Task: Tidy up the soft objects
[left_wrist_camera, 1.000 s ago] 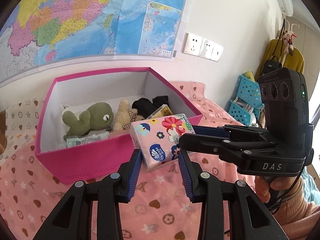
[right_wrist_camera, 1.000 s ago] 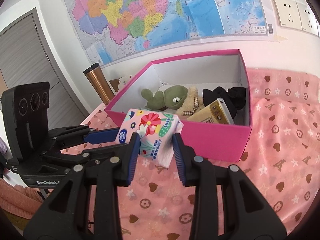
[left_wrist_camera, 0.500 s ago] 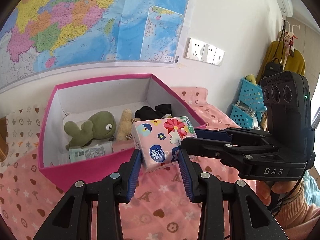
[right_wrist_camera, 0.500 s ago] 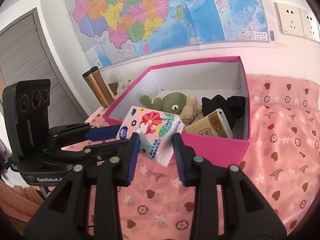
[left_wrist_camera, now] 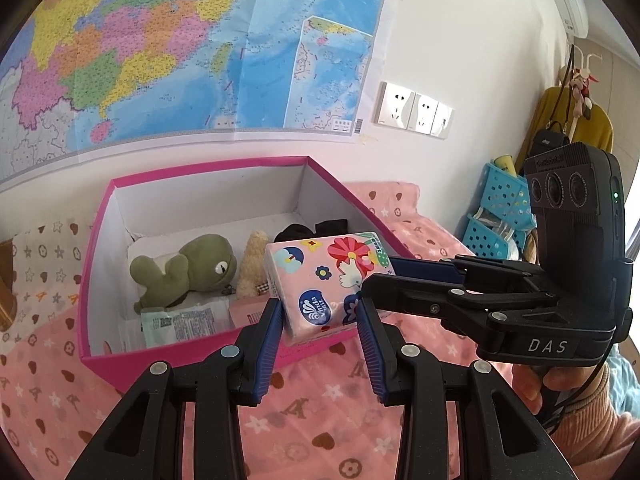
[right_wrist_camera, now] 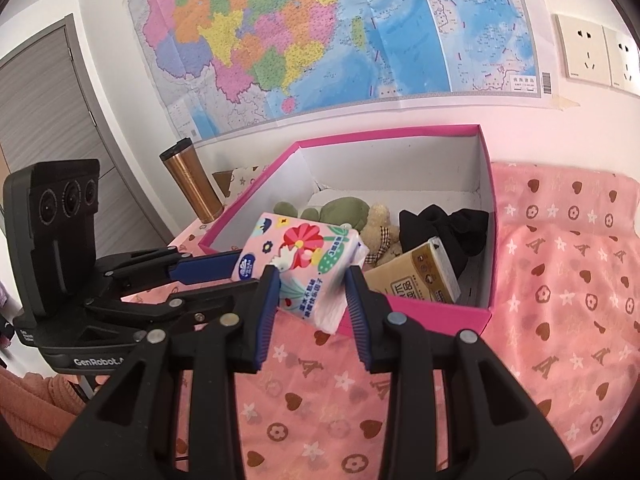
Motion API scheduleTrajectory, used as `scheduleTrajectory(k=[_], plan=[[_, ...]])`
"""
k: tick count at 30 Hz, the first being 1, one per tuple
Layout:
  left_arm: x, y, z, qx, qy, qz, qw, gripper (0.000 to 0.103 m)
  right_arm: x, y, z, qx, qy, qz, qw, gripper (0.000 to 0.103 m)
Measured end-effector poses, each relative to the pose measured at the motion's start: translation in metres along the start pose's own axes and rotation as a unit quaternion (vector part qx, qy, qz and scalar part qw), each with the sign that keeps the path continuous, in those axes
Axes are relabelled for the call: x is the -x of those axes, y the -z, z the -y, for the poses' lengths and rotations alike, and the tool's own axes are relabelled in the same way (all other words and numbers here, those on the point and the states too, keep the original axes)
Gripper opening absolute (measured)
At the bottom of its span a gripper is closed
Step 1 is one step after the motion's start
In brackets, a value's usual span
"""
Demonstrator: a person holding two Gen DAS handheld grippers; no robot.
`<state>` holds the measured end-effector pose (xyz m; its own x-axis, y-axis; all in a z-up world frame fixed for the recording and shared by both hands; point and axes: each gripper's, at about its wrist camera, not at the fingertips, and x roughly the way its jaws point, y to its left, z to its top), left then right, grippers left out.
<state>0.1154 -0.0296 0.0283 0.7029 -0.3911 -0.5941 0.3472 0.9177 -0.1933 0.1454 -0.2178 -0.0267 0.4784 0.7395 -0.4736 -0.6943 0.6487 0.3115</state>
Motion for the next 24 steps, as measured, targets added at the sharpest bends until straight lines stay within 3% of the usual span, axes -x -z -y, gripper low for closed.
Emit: scheduleTrajectory(k=[24], plan=[[-0.021, -0.015, -0.011, 0.015, 0.006, -0.008, 0.9998, 0.037, -0.015, -0.017, 0.018, -0.009, 0.006, -0.003, 1.000, 0.037]])
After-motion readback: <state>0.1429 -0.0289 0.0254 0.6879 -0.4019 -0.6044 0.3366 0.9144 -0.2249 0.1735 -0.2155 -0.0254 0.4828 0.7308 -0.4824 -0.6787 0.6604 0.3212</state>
